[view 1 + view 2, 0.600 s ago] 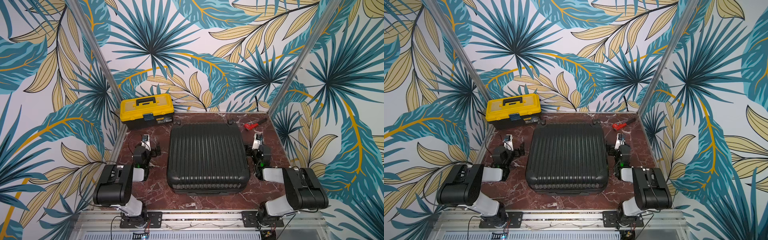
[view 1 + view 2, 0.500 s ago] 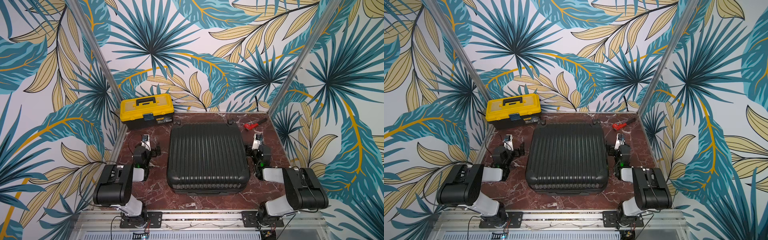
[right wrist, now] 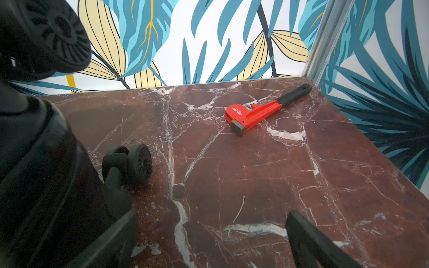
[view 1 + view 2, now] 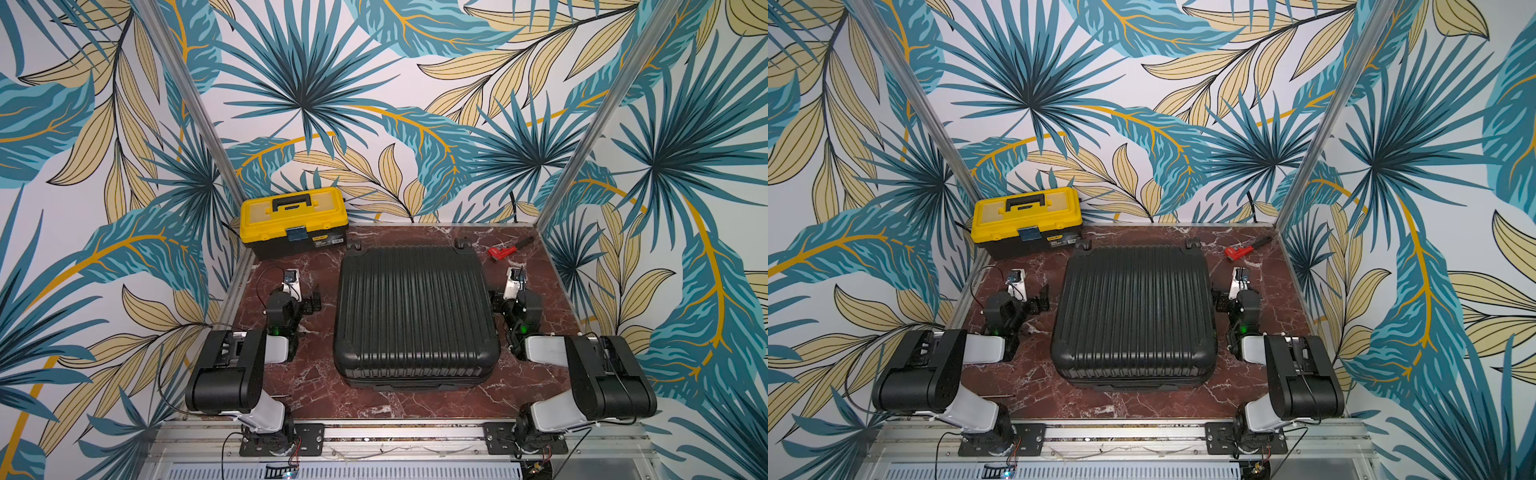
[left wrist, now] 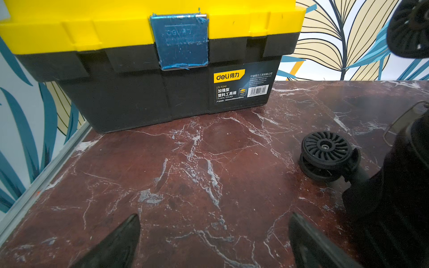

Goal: Open the suitcase zippers
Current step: Adjust the suitcase at the center of the board.

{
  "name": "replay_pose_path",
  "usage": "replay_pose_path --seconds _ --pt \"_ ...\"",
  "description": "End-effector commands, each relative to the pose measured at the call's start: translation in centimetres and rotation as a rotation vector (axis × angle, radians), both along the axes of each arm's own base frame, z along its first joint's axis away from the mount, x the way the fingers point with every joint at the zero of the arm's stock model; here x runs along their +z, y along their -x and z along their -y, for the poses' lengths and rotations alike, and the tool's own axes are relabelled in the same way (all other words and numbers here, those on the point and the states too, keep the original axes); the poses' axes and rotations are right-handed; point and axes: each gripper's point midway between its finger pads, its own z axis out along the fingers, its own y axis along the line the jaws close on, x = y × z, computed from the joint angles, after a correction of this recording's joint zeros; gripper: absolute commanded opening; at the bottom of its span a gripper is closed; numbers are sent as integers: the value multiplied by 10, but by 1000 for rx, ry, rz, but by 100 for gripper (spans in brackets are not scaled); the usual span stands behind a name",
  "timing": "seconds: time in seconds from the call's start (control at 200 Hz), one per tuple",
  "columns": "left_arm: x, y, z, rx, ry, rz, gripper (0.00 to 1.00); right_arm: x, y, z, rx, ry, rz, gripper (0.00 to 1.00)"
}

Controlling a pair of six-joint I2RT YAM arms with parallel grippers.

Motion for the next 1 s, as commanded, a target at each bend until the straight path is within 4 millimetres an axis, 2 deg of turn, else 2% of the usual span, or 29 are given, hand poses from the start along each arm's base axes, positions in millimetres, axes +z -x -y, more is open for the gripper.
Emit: replay_pose_path --seconds 0.0,0.26,0.295,0.33,0.405,0.445,0.551,0.611,0.641,0.736,0.801,0.836,0.871,0.926,0.991 --pt "12 -4 -1 0 2 25 99 -2 -2 -4 16 5 -11 99" --pt "13 -4 0 4 -8 28 99 0 0 -4 17 5 4 100" --pt "16 -4 4 -15 -15 37 99 1 2 -3 14 7 12 99" --pt "26 -4 11 -47 -31 62 99 10 5 -6 25 10 44 100" --pt "47 -1 26 -78 -89 66 99 45 17 -10 10 50 71 100" --pt "63 2 34 -85 -130 87 99 73 24 -10 -23 49 98 100" --pt "132 20 70 -170 -147 277 99 156 50 -14 -57 -11 207 99" --pt "179 39 88 -194 -104 403 99 198 68 -20 -40 -49 273 100" --pt "198 49 90 -175 -74 442 99 214 77 -24 -17 -76 289 99" --pt "240 85 107 -202 40 455 99 256 101 -36 44 -196 301 99" --pt "246 105 121 -254 93 356 99 272 113 -36 31 -320 267 100" --pt "250 116 127 -270 149 302 99 268 120 -33 -13 -402 193 99" --pt "242 125 126 -251 216 201 99 266 128 -31 -53 -484 127 100" --pt "223 139 119 -196 317 3 99 249 144 -29 -117 -544 -11 100" --pt "218 154 117 -193 343 -119 99 253 149 -40 -49 -535 -36 99"
